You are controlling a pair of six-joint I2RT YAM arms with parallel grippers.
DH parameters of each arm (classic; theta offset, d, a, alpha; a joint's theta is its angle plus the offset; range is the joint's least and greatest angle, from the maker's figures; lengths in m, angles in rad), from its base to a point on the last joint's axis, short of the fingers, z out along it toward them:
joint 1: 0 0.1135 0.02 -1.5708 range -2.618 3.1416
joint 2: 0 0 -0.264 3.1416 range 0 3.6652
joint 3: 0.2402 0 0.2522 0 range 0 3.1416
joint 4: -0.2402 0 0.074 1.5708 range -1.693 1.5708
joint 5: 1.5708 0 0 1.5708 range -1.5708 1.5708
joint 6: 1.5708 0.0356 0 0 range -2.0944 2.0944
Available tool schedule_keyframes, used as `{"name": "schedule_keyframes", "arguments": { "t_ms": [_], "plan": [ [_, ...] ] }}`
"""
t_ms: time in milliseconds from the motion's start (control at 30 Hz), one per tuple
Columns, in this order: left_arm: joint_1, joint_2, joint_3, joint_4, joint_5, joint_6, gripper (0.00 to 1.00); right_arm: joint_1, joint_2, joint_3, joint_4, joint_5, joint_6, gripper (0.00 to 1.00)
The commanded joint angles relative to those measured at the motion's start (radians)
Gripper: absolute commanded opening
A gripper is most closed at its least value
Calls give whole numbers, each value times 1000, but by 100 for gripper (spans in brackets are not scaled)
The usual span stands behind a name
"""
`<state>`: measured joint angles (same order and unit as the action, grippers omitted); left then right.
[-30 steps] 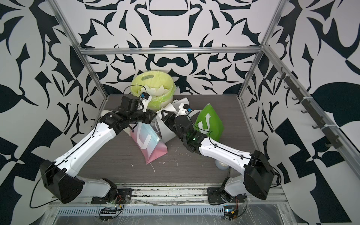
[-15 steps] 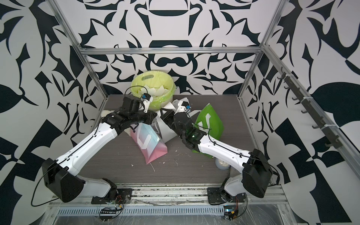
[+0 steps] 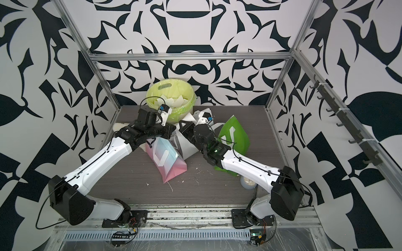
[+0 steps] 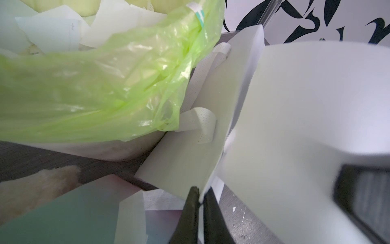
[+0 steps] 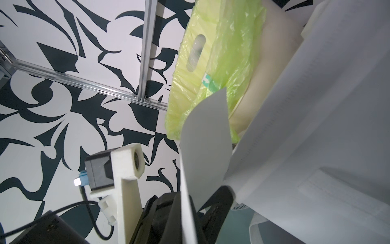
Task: Shred takeout receipts and throw away
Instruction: Tear off the takeout receipt from the takeout bag.
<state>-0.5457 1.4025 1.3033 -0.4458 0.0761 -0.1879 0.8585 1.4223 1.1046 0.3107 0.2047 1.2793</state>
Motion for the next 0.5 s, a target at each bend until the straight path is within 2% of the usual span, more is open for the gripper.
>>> {"name": "schedule_keyframes", "arguments": {
  "t_ms": [0, 67, 233, 467],
  "plan": [
    [10, 25, -27, -35, -30, 5, 9, 1, -30, 73, 126, -2, -13, 0],
    [12, 21, -26, -41, -24, 13, 2, 2, -36, 72, 128, 1, -14, 0],
    [13, 2, -53, -9, -29, 14, 5, 1, -53, 74, 125, 6, -30, 0],
    [13, 6, -52, -14, -35, -10, 4, 1, -72, 55, 118, 10, -30, 0]
  ]
}}
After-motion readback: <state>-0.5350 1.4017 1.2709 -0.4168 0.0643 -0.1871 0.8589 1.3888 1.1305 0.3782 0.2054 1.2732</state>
